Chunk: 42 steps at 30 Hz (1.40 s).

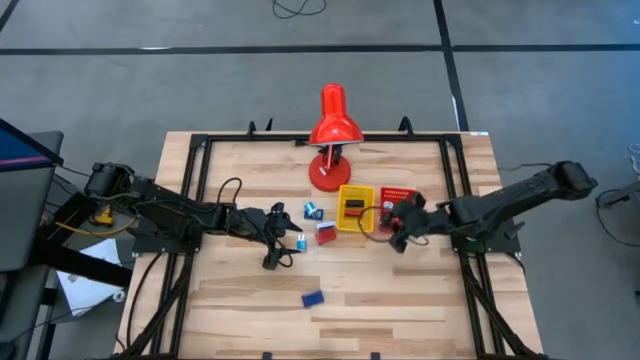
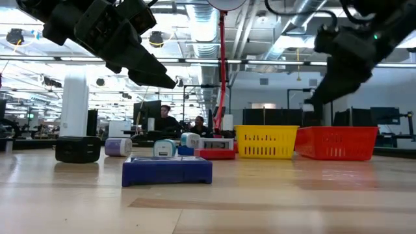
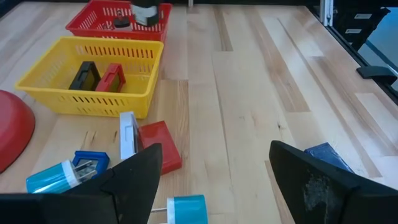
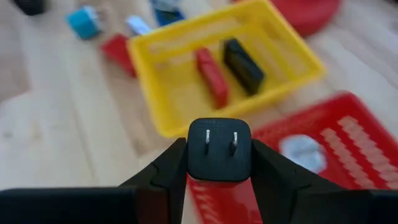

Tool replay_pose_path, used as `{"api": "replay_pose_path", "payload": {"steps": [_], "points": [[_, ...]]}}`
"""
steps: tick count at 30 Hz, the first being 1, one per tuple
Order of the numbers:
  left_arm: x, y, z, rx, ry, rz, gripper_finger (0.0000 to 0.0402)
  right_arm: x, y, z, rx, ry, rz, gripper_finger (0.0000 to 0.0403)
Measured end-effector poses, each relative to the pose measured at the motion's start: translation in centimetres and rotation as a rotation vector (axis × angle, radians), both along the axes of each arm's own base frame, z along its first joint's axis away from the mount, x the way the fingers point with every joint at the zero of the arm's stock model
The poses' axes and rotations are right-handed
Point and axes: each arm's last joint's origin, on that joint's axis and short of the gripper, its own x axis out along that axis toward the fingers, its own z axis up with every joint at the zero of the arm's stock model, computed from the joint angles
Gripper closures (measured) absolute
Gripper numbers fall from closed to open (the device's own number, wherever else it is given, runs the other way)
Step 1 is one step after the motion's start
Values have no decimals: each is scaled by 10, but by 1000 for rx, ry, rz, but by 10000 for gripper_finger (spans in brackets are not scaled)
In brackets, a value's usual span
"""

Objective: Pick & Place Office items
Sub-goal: Put the right black charger adapter into the red bin

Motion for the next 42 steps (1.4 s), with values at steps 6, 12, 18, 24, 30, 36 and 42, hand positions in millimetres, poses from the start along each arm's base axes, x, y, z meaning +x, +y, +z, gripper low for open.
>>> {"api": "replay_pose_path", "payload": {"steps": [6,12,18,24,30,36,42], "points": [[0,0,0,2,0,0,110,-15,-16,-12,20,33,-58,270],[0,0,0,2,-1,-1,110,-15,-21,-31,17,80,-95,270],[0,0,0,2,0,-1,110,-10,-22,-43,20,112,-120,270],[0,0,0,2,0,-1,110,-3,-21,-56,22,154,-141,222],[0,0,0,2,0,-1,110,1,-20,-61,25,161,-146,213],[0,0,0,2,0,-1,110,-1,-21,-52,32,115,-134,226],[0,0,0,2,0,0,110,-8,-22,-37,32,47,-115,228]]}}
